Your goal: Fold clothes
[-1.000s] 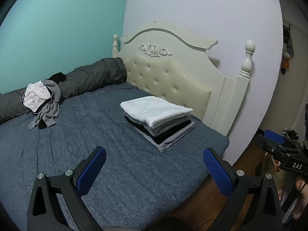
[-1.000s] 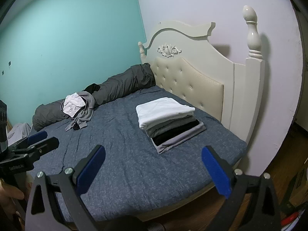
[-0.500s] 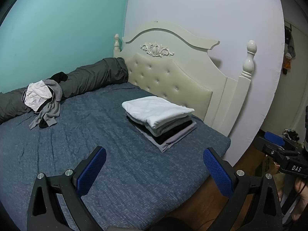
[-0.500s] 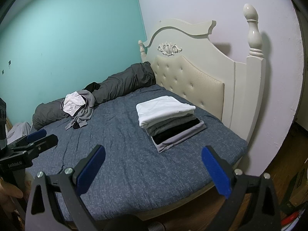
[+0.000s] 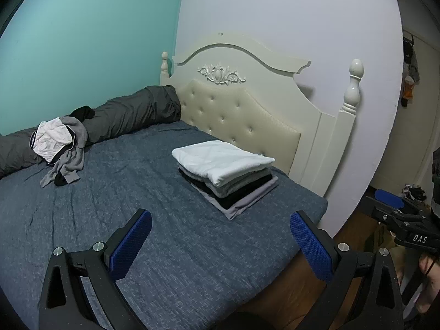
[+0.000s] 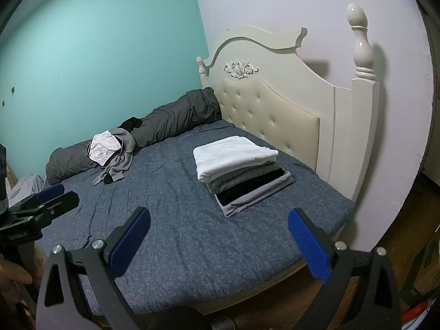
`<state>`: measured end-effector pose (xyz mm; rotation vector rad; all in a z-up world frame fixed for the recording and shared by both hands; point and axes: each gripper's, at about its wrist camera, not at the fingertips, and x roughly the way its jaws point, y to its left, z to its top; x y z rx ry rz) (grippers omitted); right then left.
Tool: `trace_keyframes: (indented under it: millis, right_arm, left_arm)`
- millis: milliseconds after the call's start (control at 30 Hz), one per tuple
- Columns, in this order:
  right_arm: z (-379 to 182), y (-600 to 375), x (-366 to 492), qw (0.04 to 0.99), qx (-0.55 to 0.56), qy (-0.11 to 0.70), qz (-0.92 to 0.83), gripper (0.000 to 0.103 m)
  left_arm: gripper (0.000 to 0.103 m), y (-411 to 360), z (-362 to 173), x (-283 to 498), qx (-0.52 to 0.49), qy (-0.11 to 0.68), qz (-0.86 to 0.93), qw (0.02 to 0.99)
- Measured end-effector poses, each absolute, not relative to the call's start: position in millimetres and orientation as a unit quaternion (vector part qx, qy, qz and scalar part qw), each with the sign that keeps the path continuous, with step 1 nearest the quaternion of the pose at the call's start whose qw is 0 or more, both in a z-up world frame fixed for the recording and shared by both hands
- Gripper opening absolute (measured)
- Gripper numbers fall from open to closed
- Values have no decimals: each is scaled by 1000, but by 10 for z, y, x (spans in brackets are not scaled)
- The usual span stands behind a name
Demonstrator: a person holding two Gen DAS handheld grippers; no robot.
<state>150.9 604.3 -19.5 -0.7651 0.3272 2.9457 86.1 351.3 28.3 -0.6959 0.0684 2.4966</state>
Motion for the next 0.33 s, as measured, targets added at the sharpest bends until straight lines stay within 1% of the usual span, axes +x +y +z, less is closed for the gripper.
trace_keyframes:
  millis: [333]
  right_arm:
    - [-196,6033,1525,41,-249,107,962,101]
  left_arm:
    - [103,3491,269,841,-261,24,928,266]
